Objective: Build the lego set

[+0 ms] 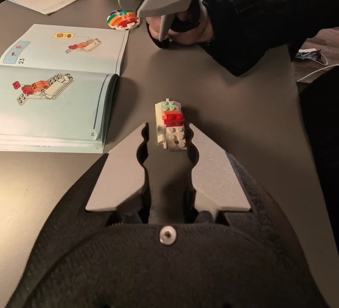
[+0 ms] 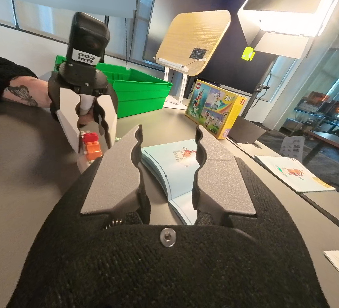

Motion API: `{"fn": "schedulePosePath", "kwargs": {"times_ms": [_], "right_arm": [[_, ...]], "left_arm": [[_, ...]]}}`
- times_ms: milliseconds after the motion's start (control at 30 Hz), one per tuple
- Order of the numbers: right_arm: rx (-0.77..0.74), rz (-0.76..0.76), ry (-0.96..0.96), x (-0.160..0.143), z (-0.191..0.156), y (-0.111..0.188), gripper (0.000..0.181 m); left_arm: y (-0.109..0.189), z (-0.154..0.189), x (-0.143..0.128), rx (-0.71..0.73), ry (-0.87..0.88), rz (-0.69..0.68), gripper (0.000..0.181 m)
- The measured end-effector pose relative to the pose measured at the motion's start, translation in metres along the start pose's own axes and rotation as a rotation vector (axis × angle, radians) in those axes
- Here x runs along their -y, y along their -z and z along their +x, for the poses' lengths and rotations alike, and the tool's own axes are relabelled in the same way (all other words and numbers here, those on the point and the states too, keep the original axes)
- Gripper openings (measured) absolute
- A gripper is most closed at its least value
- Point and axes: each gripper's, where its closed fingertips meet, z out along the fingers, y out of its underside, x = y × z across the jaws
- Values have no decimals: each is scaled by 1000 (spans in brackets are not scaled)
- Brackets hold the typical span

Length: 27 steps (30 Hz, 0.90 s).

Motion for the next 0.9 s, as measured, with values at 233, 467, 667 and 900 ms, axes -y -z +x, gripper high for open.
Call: {"fn": "schedulePosePath", "kwargs": {"times_ms": [233,467,667,900], "right_arm": [[1,-4,27,0,-2,0,56],[-5,-2,32,0,-1,1,55],[-14,2,42,1,0,2,54],[-143,-43,131,-5,19,6,27]], "left_arm": [[2,1,0,-9,4,11,49],[7,-1,2,23,-24,34,48],[24,9,20,39,-196,174,57],[134,-24,89,736,-471,727,13]]}}
